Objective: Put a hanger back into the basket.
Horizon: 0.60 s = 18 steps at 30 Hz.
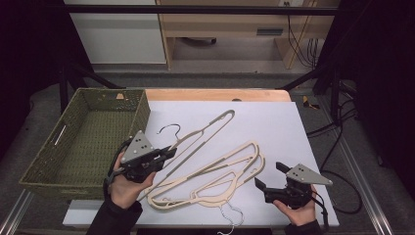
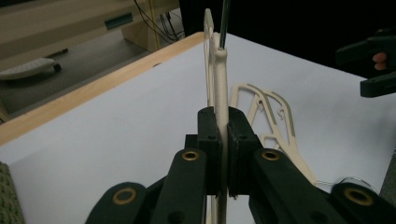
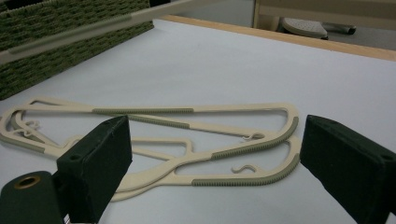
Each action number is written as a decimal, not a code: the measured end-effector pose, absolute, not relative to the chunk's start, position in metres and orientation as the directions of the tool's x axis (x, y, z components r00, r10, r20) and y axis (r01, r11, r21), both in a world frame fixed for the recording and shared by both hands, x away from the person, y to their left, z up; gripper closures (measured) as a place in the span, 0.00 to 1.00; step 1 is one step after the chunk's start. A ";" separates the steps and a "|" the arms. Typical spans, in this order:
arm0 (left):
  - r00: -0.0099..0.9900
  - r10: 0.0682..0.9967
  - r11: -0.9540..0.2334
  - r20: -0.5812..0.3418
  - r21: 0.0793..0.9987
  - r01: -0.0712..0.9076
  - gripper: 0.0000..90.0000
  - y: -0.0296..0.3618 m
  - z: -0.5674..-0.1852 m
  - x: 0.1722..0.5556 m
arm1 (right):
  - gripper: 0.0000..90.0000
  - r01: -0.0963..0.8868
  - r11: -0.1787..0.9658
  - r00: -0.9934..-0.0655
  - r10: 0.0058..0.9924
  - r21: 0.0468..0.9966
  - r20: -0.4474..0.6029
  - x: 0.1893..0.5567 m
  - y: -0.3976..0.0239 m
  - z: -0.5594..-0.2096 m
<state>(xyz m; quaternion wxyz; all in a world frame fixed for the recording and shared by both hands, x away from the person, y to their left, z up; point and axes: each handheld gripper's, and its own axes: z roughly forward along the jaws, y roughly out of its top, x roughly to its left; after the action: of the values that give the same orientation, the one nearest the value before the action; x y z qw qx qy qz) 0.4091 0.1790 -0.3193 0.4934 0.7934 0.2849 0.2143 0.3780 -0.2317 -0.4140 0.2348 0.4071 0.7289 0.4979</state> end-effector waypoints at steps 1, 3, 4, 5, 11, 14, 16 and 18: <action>0.745 0.664 -0.349 0.063 0.907 0.235 0.96 0.182 -0.315 0.409 | 0.10 0.360 0.172 -0.557 0.828 0.917 0.064 0.378 -0.232 -0.414; 0.745 0.665 -0.339 0.057 0.912 0.233 0.96 0.187 -0.309 0.410 | 0.10 0.359 0.168 -0.554 0.830 0.918 0.065 0.378 -0.232 -0.413; 0.744 0.666 -0.340 0.062 0.912 0.228 0.96 0.190 -0.305 0.410 | 0.10 0.359 0.172 -0.557 0.828 0.917 0.062 0.378 -0.232 -0.413; 0.743 0.667 -0.332 0.057 0.915 0.228 0.96 0.193 -0.301 0.411 | 0.10 0.360 0.172 -0.556 0.829 0.917 0.063 0.378 -0.232 -0.413; 0.737 0.672 -0.329 0.076 0.922 0.206 0.96 0.215 -0.276 0.416 | 0.10 0.361 0.174 -0.555 0.830 0.916 0.061 0.378 -0.232 -0.414; 0.733 0.676 -0.333 0.080 0.920 0.207 0.96 0.227 -0.266 0.421 | 0.10 0.361 0.168 -0.553 0.830 0.917 0.066 0.378 -0.232 -0.414; 0.727 0.683 -0.326 0.075 0.921 0.212 0.96 0.236 -0.261 0.426 | 0.10 0.361 0.169 -0.553 0.830 0.917 0.065 0.378 -0.232 -0.414; 0.716 0.694 -0.331 0.080 0.918 0.218 0.96 0.246 -0.256 0.430 | 0.10 0.361 0.171 -0.557 0.828 0.917 0.065 0.378 -0.232 -0.414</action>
<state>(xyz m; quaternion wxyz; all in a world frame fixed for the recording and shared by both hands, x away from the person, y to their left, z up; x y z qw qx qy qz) 0.4301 0.2457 -0.2561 0.4991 0.7802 0.2922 0.2381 0.3778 -0.2317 -0.4136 0.2345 0.4082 0.7284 0.4979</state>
